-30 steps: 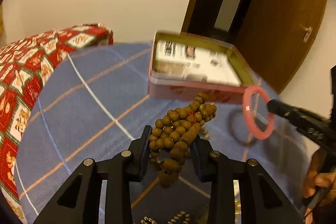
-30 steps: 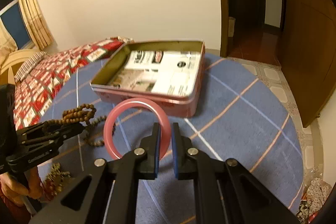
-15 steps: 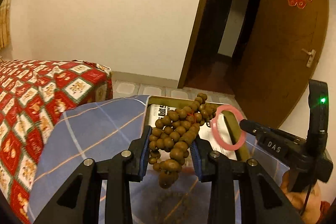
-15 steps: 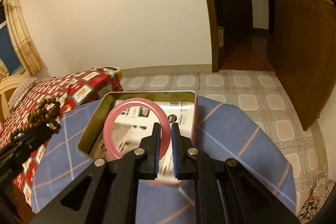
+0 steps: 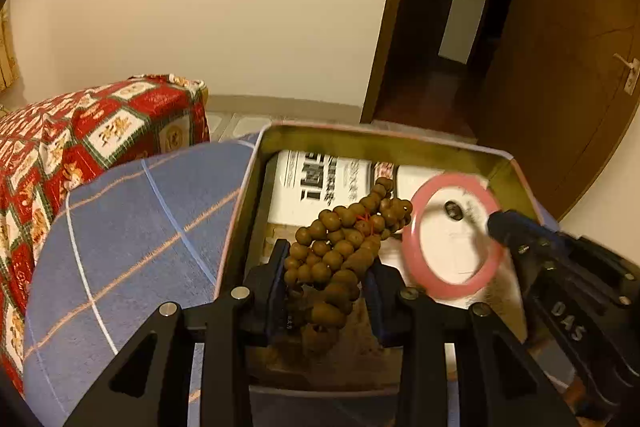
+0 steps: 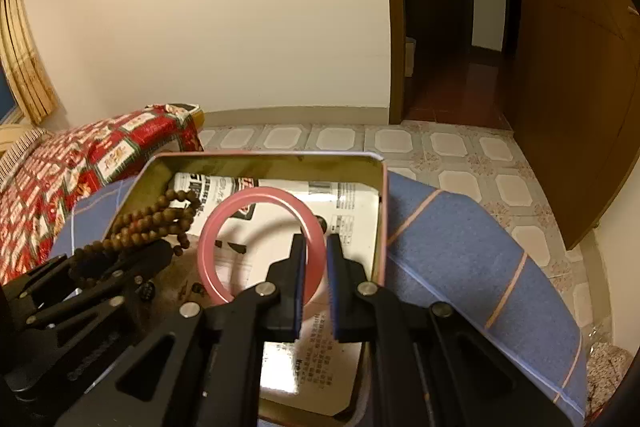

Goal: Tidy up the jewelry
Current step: 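Lower both held items into the pink tin and open both tools, then grasp the silver bead chain with left tool while right tool grasps the dark bead bracelet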

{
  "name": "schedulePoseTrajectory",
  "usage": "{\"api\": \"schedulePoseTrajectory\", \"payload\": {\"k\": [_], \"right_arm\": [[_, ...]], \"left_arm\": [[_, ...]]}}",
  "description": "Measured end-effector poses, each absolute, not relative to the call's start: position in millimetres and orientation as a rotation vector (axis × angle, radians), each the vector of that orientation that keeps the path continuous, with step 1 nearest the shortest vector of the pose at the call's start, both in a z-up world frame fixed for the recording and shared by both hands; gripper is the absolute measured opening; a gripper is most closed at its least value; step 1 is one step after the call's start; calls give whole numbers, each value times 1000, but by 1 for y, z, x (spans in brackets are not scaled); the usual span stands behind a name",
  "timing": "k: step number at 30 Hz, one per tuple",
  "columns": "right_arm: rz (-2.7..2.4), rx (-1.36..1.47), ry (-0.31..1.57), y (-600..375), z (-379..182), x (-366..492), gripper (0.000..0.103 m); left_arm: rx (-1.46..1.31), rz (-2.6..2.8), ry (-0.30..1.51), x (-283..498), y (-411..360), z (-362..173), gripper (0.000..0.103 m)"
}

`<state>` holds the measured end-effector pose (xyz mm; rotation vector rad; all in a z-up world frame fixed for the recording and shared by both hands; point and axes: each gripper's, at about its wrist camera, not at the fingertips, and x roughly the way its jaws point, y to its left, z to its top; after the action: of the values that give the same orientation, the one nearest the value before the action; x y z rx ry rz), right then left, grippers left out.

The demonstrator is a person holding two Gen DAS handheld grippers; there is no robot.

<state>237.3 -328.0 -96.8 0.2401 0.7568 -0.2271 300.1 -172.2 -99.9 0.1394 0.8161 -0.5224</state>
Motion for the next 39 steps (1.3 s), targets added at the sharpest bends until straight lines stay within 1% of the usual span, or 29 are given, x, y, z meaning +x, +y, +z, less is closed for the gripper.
{"api": "schedulePoseTrajectory", "payload": {"k": [4, 5, 7, 9, 10, 11, 13, 14, 15, 19, 23, 31, 39], "right_arm": [[-227, 221, 752, -326, -97, 239, 13], [-230, 218, 750, -326, -96, 239, 13], [-225, 222, 747, -326, -96, 239, 13], [-212, 250, 739, -329, -95, 236, 18], [-203, 264, 735, -329, -94, 236, 28], [-192, 281, 728, -331, -92, 234, 34], [-166, 302, 692, -331, -86, 229, 54], [-180, 295, 666, -330, -80, 223, 58], [-185, 292, 644, -328, -76, 220, 59], [-191, 290, 586, -323, -60, 204, 59], [-202, 279, 579, -315, -57, 188, 59], [-175, 266, 636, -296, -65, 158, 59], [-122, 228, 707, -276, -82, 132, 59]], "left_arm": [[183, -484, 804, 298, -177, -101, 37], [189, -472, 808, 298, -178, -101, 39], [204, -453, 816, 298, -181, -100, 46], [202, -453, 819, 297, -182, -99, 56], [195, -457, 819, 297, -181, -97, 57], [186, -456, 817, 295, -180, -94, 59], [181, -438, 802, 291, -177, -85, 63], [184, -421, 792, 289, -175, -81, 65], [182, -419, 781, 286, -173, -75, 67], [203, -373, 746, 271, -162, -61, 68], [215, -352, 748, 253, -150, -56, 68], [201, -356, 757, 220, -117, -53, 68], [162, -351, 769, 189, -50, -58, 68]]}}
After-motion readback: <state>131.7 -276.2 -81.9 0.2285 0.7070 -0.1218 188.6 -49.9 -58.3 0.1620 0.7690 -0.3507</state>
